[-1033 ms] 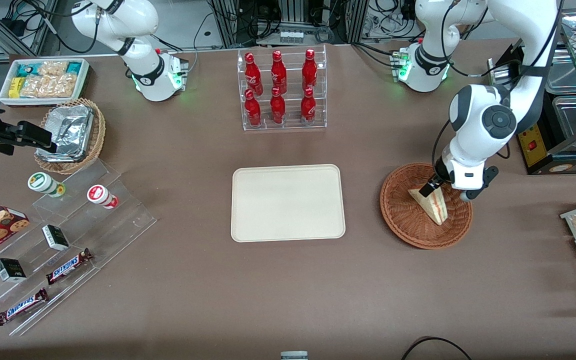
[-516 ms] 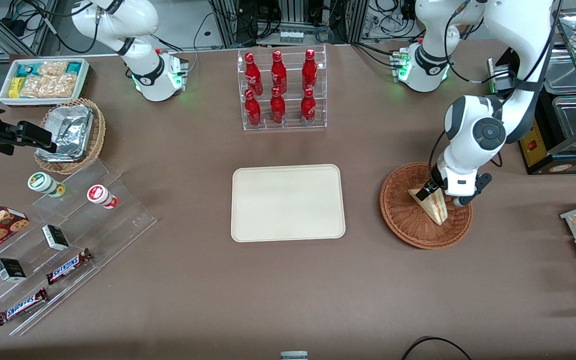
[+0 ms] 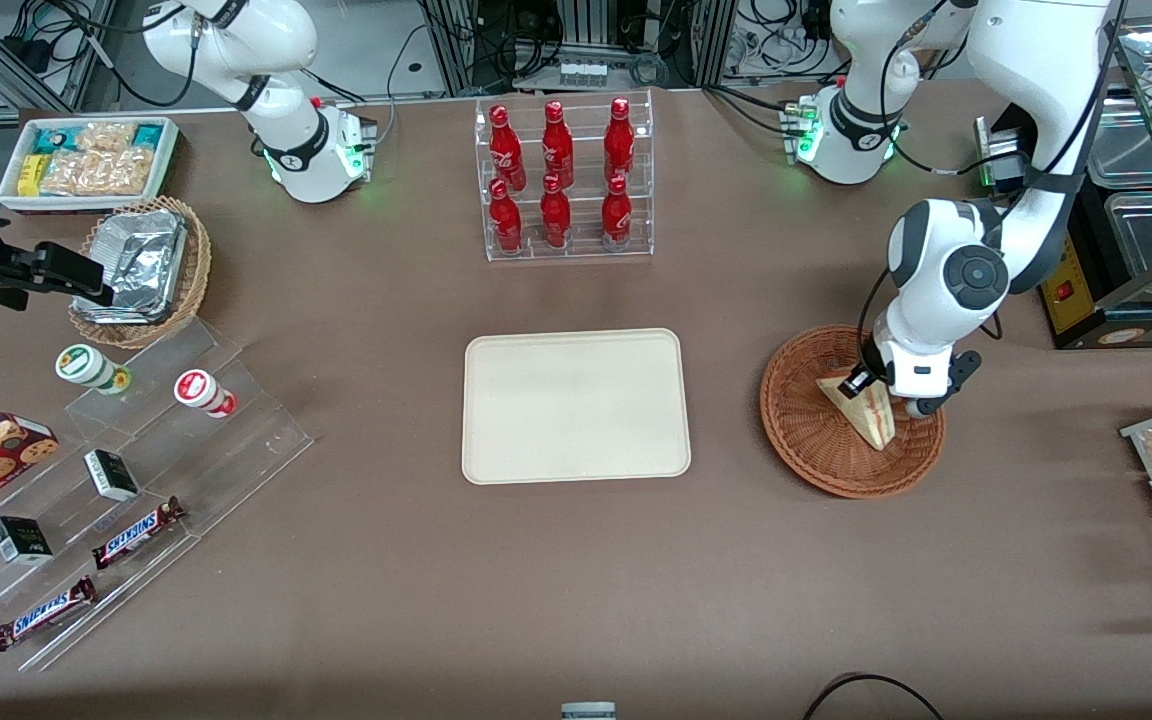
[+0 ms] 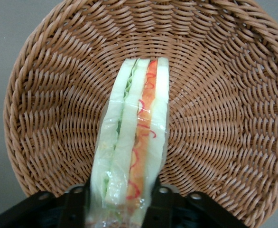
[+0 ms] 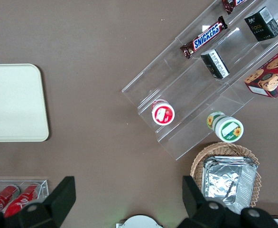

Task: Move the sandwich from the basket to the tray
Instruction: 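Lower the left gripper around the wrapped sandwich and close it, then lift the sandwich with the left gripper and carry it toward the tray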

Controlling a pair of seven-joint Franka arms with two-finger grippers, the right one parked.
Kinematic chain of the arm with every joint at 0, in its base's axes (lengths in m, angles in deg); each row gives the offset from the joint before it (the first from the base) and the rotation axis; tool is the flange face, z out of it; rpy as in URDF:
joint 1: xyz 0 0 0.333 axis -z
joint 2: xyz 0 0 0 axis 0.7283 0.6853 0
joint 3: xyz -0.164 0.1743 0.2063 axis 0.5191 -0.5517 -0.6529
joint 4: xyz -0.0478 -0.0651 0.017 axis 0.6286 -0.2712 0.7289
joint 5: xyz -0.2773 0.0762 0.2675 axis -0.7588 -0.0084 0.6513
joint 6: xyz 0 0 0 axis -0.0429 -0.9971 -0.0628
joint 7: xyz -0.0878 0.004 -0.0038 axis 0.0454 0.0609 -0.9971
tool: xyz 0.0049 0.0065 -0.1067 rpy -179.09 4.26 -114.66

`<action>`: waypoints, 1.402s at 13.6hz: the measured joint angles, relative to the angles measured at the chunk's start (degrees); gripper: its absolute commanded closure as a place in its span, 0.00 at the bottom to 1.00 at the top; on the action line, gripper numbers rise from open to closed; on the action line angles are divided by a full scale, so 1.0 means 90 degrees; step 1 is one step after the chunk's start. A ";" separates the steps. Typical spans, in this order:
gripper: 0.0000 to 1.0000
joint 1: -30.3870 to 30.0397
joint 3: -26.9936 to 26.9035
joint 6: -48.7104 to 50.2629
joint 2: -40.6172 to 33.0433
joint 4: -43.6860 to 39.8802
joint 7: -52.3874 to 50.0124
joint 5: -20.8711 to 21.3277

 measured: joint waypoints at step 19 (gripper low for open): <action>1.00 0.1493 0.0227 0.2904 0.0389 -0.2504 0.0508 0.0023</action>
